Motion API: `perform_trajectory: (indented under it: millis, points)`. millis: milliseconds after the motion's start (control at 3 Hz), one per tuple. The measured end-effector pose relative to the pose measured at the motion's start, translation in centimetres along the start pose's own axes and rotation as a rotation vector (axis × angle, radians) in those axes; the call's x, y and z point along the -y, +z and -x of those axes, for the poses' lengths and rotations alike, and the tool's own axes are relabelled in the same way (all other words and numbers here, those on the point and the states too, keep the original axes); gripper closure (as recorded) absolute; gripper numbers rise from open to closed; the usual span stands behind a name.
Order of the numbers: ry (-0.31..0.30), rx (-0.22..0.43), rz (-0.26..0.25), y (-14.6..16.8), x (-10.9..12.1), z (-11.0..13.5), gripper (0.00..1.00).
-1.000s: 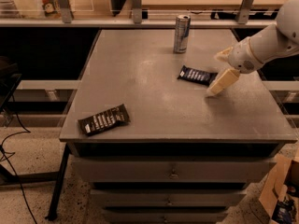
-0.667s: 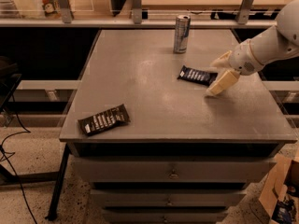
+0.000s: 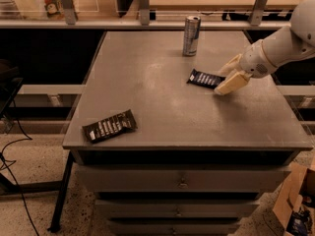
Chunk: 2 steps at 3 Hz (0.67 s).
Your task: Move rxbar blueberry near rxbar chocolate
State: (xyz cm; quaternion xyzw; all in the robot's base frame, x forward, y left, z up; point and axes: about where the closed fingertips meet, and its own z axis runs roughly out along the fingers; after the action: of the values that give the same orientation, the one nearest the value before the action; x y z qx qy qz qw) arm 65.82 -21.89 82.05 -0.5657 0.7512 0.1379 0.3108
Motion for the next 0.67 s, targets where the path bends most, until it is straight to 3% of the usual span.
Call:
perform_trajectory:
  millis: [333,667]
  points:
    - [0.000,0.000,0.000,-0.09,0.01,0.07,0.75]
    - [-0.039,-0.027,0.047,0.91,-0.64,0.17,0.97]
